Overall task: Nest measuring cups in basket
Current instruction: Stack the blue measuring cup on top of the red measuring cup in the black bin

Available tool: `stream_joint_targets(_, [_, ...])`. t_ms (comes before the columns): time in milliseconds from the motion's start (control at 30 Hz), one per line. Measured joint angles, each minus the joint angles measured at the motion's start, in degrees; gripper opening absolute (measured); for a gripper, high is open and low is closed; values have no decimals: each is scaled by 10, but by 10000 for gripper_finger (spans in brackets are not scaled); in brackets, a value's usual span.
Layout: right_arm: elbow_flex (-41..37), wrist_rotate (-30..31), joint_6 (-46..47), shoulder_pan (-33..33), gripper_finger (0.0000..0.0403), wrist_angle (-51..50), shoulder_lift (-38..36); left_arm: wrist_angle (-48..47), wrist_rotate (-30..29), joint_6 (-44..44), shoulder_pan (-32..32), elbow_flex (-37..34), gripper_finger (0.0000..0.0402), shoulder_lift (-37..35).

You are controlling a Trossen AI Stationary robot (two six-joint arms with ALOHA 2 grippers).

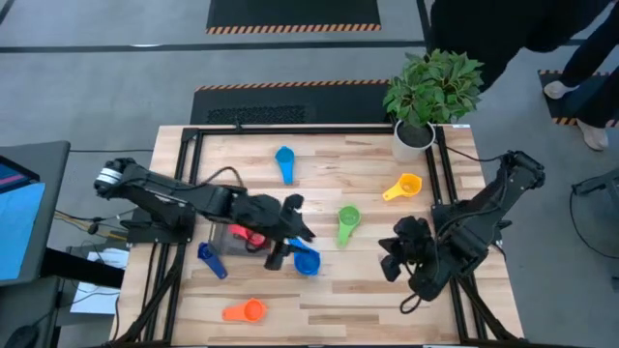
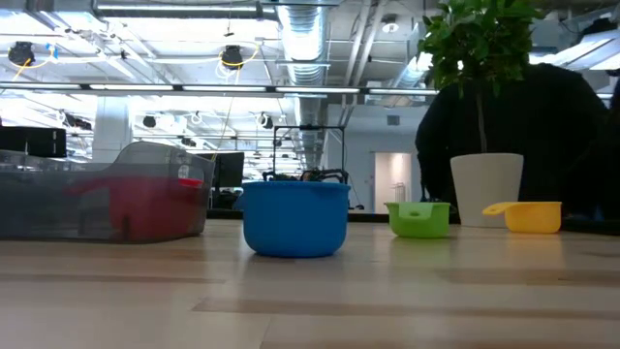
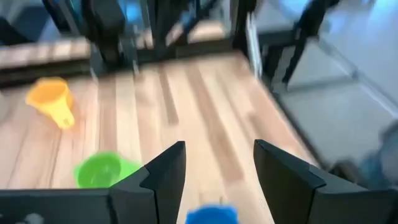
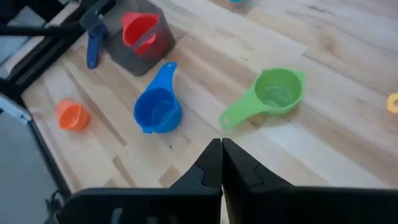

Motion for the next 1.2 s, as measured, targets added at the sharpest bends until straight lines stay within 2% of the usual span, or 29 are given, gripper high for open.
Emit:
stream_joint_targets(100, [0,0,0,11,33,-3,4,-28,-8,2,-4,37,177,45])
stream_joint_targets(167, [0,-2,0,18,36,-3,8,-64,-10,-51,-5,56,177,71])
stream_joint_targets(333, [0,-3,-1,38,35,-9,12,-69,-12,-156,-3,70,177,115])
stream_joint_targets(467, [0,-3,-2,47,25,-11,12,-83,-6,-217,0,67,177,124])
stream_joint_targets(600, [0,-3,-2,58,18,-14,12,-100,-17,-241,2,65,177,130])
stream_joint_targets(967, [0,-3,-7,64,38,-14,12,-133,-9,-243,2,65,177,140])
stream_joint_targets(1100, [0,-3,-7,64,37,-28,12,-101,45,-157,-3,65,177,140])
stream_joint_targets(1200, [0,-4,-7,64,32,-31,12,-81,47,-75,-22,65,177,140])
